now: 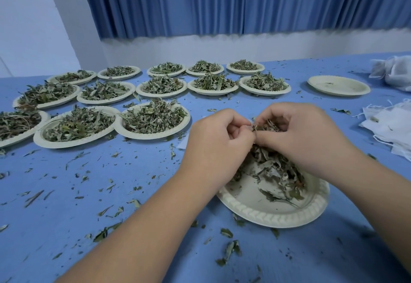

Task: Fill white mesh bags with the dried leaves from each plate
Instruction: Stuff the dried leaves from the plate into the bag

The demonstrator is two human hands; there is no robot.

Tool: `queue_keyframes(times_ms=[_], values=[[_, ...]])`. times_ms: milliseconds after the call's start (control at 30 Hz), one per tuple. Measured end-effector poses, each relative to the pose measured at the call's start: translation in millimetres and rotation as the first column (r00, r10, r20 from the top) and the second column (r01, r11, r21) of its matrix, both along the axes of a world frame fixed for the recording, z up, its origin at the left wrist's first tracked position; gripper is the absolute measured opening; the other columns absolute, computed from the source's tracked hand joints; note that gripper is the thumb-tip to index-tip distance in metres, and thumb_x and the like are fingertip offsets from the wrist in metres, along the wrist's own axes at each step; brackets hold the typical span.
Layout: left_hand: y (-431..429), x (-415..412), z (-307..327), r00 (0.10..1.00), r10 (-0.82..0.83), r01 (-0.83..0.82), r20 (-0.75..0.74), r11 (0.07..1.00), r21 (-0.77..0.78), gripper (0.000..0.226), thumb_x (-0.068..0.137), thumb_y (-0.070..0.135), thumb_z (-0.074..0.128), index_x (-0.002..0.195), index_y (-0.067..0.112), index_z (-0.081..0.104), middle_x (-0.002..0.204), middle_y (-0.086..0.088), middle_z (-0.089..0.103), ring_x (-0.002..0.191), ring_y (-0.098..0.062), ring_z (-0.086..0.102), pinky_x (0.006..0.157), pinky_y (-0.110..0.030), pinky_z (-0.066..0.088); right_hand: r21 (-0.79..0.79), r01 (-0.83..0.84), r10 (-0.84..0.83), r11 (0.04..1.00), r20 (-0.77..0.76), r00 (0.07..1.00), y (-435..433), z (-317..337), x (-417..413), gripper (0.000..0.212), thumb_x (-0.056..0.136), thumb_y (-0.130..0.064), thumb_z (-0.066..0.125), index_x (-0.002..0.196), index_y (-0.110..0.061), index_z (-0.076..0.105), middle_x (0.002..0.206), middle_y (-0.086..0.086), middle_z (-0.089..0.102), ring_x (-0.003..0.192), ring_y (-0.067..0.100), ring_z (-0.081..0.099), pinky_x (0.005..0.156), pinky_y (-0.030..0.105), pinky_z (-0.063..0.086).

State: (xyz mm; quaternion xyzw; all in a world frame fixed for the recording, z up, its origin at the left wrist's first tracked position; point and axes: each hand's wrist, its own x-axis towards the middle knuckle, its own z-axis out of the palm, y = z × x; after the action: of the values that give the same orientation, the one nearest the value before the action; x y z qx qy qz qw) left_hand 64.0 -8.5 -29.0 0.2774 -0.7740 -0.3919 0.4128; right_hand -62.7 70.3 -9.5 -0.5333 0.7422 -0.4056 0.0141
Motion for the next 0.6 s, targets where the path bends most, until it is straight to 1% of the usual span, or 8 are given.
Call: queue_keyframes(times_ms=[67,133,200,267,333,400,500,600], values=[[-0.9,0.8,0.4,1.0,0.009,-0.009,0.001,1.0,0.01,0.019,0.082,0.016,0.066,0.069,0.029,0.066,0.072,0.01,0.067,0.063,-0.009,0.062,0.06,-0.025,0.052,0.005,-0.059,0.058,0.998,0.101,0.993,1.5,1.8,-1.2,0.008,0.071,-0.035,0.076,0.073,-0.03,0.069,0.061,-0.012,0.065,0.052,0.001,0.051,0.058,0.02,0.043],[-1.7,1.5,1.0,1.0,0.022,-0.021,-0.009,1.0,0.018,0.019,0.083,0.017,0.065,0.069,0.03,0.065,0.073,0.011,0.067,0.062,-0.007,0.061,0.059,-0.023,0.051,0.009,-0.145,0.14,0.989,0.21,0.968,4.0,3.6,-1.3,0.001,0.076,-0.03,0.073,0.077,-0.031,0.072,0.063,-0.008,0.069,0.052,0.002,0.059,0.061,0.021,0.049],[-2.0,1.7,1.4,0.999,0.024,-0.023,-0.026,0.999,0.036,0.021,0.083,0.017,0.065,0.068,0.031,0.065,0.073,0.011,0.067,0.063,-0.008,0.062,0.062,-0.025,0.052,-0.008,-0.174,0.17,0.985,0.257,0.951,4.0,3.4,-0.8,0.009,0.081,-0.018,0.072,0.079,-0.028,0.072,0.063,-0.006,0.07,0.052,0.005,0.063,0.058,0.016,0.05],[-0.9,1.6,2.0,0.999,0.013,-0.011,-0.039,0.999,0.053,0.021,0.084,0.017,0.066,0.068,0.03,0.066,0.073,0.008,0.068,0.065,-0.012,0.063,0.063,-0.027,0.053,-0.052,-0.148,0.157,0.988,0.301,0.94,1.3,3.2,1.3,0.014,0.08,-0.01,0.073,0.079,-0.023,0.068,0.06,-0.006,0.068,0.048,0.009,0.062,0.053,0.016,0.05],[0.3,1.2,2.1,0.999,0.006,-0.003,-0.049,0.998,0.061,0.02,0.084,0.015,0.066,0.069,0.028,0.067,0.073,0.005,0.067,0.065,-0.014,0.062,0.062,-0.026,0.053,-0.099,-0.099,0.126,0.99,0.318,0.94,-1.9,1.6,2.9,0.017,0.077,-0.009,0.076,0.077,-0.02,0.063,0.056,-0.004,0.064,0.046,0.012,0.059,0.051,0.023,0.048],[0.2,0.8,2.1,0.998,0.009,-0.005,-0.06,0.997,0.076,0.018,0.084,0.014,0.066,0.071,0.026,0.067,0.072,0.003,0.067,0.065,-0.015,0.062,0.06,-0.024,0.051,-0.123,-0.062,0.094,0.991,0.28,0.955,-2.8,0.5,3.8,0.015,0.072,-0.016,0.078,0.071,-0.021,0.064,0.055,-0.003,0.062,0.047,0.012,0.057,0.052,0.026,0.047],[-1.3,0.8,3.1,0.998,0.014,-0.007,-0.067,0.994,0.107,0.016,0.085,0.015,0.066,0.073,0.025,0.068,0.072,0.0,0.069,0.065,-0.014,0.063,0.061,-0.023,0.051,-0.122,-0.088,0.118,0.989,0.263,0.958,1.6,3.9,5.4,0.009,0.071,-0.024,0.078,0.069,-0.024,0.07,0.053,-0.003,0.066,0.047,0.005,0.06,0.05,0.017,0.046],[-1.6,1.8,4.4,0.995,0.011,0.001,-0.099,0.992,0.126,0.016,0.086,0.013,0.066,0.074,0.024,0.068,0.072,0.0,0.069,0.06,-0.005,0.058,0.059,-0.019,0.049,-0.13,-0.148,0.184,0.981,0.341,0.922,5.2,7.4,6.1,0.009,0.077,-0.015,0.076,0.074,-0.023,0.074,0.062,0.003,0.071,0.059,0.01,0.069,0.064,0.022,0.054]])
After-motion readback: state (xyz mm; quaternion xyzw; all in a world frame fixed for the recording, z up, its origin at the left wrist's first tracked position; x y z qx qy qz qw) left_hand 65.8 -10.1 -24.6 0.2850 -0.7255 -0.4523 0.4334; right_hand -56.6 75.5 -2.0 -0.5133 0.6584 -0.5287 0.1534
